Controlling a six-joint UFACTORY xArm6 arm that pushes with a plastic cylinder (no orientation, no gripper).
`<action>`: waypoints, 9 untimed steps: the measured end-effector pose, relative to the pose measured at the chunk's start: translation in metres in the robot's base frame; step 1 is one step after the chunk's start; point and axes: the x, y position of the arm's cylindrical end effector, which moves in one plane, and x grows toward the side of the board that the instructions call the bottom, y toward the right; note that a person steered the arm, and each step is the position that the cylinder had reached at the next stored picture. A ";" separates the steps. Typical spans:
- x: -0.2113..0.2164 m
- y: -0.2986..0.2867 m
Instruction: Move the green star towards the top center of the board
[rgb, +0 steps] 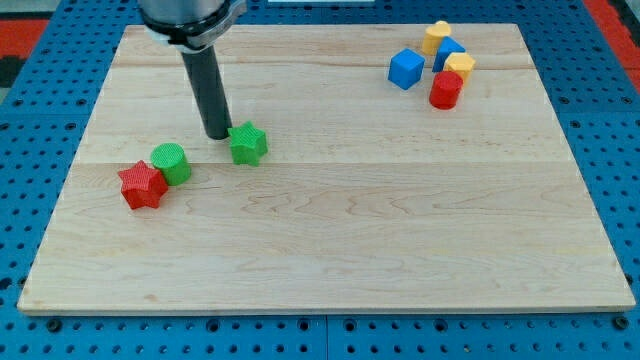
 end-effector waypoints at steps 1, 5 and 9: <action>-0.004 0.029; 0.048 -0.142; 0.054 0.033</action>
